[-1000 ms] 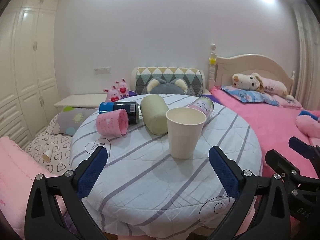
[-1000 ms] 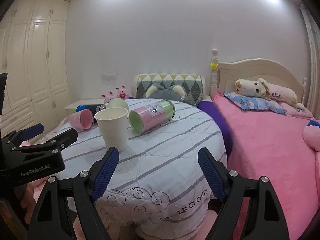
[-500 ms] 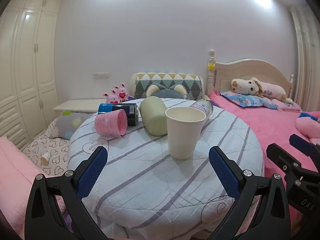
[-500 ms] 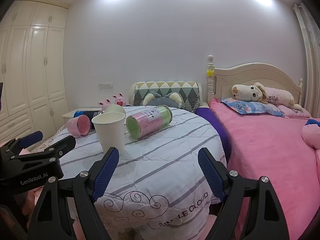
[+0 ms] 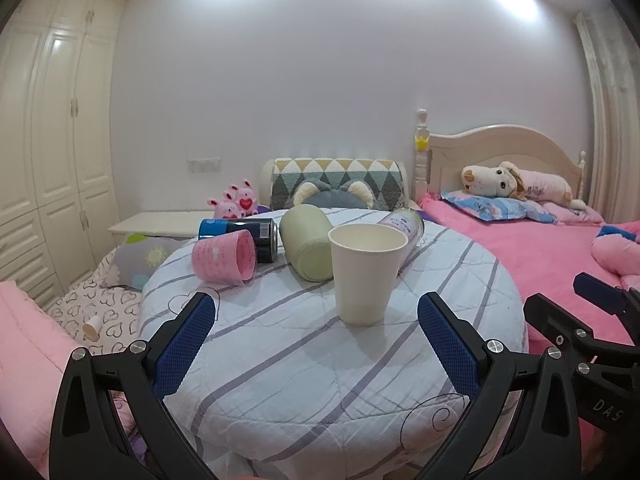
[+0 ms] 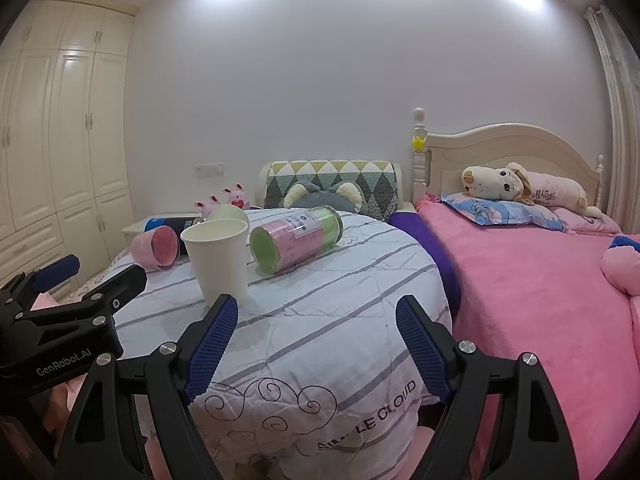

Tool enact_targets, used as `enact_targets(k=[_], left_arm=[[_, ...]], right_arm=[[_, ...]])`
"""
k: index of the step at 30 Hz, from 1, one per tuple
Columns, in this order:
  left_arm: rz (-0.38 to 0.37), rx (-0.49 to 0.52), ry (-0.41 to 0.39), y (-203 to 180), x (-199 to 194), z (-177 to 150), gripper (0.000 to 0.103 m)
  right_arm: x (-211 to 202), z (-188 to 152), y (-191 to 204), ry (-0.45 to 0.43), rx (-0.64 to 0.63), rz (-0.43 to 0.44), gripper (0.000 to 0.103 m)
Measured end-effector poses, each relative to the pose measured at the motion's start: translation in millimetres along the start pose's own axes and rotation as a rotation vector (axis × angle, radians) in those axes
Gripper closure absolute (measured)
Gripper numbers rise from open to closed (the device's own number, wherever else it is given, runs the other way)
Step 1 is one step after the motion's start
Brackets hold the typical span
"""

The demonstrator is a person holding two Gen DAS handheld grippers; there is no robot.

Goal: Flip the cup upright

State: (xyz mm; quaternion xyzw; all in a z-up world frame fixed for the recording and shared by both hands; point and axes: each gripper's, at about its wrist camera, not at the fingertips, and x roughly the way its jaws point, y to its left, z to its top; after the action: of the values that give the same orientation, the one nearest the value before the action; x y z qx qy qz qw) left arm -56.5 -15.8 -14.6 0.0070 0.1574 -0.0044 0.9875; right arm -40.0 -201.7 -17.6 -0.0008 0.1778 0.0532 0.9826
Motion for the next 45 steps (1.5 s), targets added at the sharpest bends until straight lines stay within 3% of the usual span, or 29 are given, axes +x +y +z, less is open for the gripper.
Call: enact_targets(k=[12,45], left_arm=[[0.03,0.02,-0.028,-0.4,-12.0,0.0,0.001],[0.02,-0.01,-0.095,13.6,-42.0,-1.0,0.0]], right_arm=[[-4.7,-0.5,6.2,0.015,-0.022,0.0,0.02],[-29.9,8.6,21.5,-0.028,-0.06,0.024,0.02]])
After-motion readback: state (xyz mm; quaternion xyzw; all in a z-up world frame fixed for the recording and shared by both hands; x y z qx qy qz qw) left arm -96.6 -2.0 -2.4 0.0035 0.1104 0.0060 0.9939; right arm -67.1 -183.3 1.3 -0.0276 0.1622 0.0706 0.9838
